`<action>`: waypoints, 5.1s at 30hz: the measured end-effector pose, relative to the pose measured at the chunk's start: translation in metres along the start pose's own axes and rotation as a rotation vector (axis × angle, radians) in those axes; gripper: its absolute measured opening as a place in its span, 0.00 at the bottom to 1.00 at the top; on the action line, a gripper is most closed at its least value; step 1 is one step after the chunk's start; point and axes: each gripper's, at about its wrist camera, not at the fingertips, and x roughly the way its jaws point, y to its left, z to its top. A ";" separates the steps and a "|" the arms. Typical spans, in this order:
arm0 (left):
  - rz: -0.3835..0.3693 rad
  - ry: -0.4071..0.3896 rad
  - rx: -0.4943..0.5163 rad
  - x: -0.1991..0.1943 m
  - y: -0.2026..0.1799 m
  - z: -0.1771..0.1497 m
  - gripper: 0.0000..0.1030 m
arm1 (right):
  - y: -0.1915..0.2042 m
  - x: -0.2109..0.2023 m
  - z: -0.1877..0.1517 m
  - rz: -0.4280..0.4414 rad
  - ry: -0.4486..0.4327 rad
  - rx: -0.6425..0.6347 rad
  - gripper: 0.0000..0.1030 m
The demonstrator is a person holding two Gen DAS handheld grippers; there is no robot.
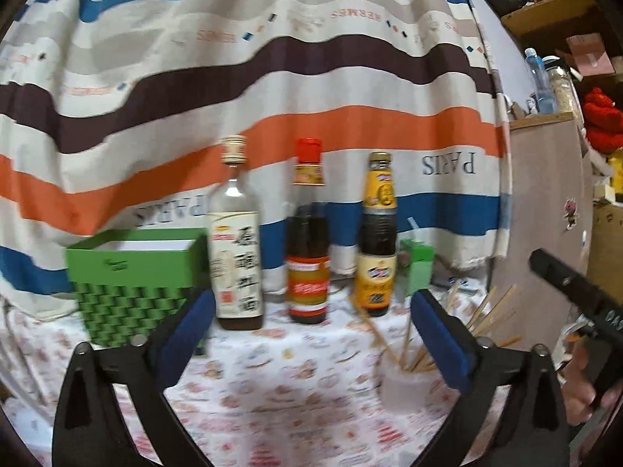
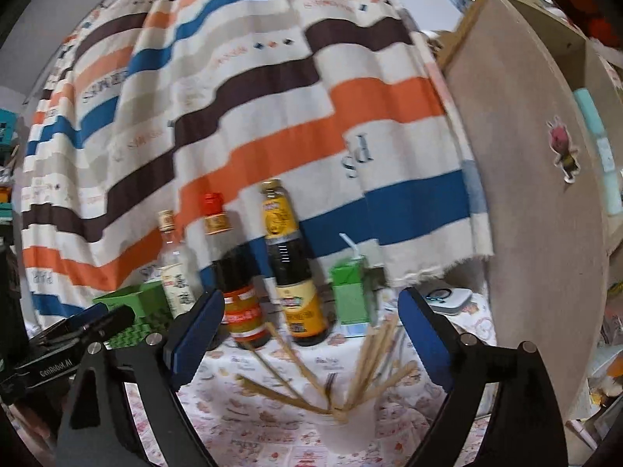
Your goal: Organize utensils
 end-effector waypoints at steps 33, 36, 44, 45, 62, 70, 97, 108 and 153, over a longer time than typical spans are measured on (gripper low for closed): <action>0.212 0.149 -0.034 -0.010 0.077 -0.129 0.99 | 0.053 0.057 -0.127 -0.068 0.232 -0.182 1.00; 0.211 0.159 -0.017 -0.007 0.074 -0.131 0.99 | 0.054 0.059 -0.130 -0.070 0.242 -0.192 1.00; 0.271 0.219 -0.049 0.004 0.080 -0.134 0.99 | 0.057 0.062 -0.134 -0.080 0.259 -0.211 1.00; 0.285 0.214 -0.053 0.003 0.081 -0.135 0.99 | 0.057 0.063 -0.135 -0.084 0.265 -0.211 1.00; 0.252 0.217 -0.038 0.004 0.078 -0.135 1.00 | 0.058 0.074 -0.141 -0.117 0.324 -0.225 1.00; 0.254 0.219 -0.041 0.004 0.080 -0.135 1.00 | 0.058 0.074 -0.141 -0.117 0.323 -0.225 1.00; 0.256 0.219 -0.044 0.005 0.080 -0.135 1.00 | 0.058 0.075 -0.141 -0.117 0.323 -0.225 1.00; 0.254 0.220 -0.045 0.005 0.080 -0.135 1.00 | 0.058 0.075 -0.142 -0.117 0.323 -0.226 1.00; 0.252 0.229 -0.043 0.005 0.080 -0.135 1.00 | 0.059 0.075 -0.142 -0.118 0.325 -0.227 1.00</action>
